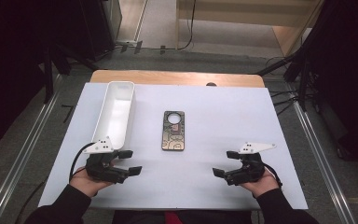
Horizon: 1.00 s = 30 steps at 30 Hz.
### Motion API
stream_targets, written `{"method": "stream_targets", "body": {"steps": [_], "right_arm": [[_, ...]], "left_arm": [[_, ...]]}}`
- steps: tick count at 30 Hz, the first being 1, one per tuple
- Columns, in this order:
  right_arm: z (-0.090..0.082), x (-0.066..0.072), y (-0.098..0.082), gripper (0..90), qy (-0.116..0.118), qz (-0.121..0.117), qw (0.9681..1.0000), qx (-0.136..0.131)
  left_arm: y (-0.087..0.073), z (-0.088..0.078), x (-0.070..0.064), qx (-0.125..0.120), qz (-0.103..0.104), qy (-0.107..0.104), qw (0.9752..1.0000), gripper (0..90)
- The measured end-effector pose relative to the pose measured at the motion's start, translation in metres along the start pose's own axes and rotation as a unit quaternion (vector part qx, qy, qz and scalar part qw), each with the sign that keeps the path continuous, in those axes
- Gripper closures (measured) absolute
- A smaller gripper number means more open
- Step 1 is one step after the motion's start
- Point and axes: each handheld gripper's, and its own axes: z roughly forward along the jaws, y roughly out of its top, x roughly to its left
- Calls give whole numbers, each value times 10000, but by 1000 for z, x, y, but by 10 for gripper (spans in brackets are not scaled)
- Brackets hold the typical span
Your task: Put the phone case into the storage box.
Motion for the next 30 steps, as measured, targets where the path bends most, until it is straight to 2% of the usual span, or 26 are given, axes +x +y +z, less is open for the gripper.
{"method": "stream_targets", "body": {"steps": [4, 19, 30], "right_arm": [[0, 0, 0, 50, 11, 13, 10000, -11], [1, -3, 1, 50, -27, 52, 10000, -10], [4, -6, 4, 50, -51, 136, 9999, -10]], "left_arm": [[0, 0, 0, -13, -70, -23, 10000, 240], [1, 0, 0, -54, 31, 1, 10000, 241], [1, 1, 0, -84, 23, -34, 10000, 241]]}}
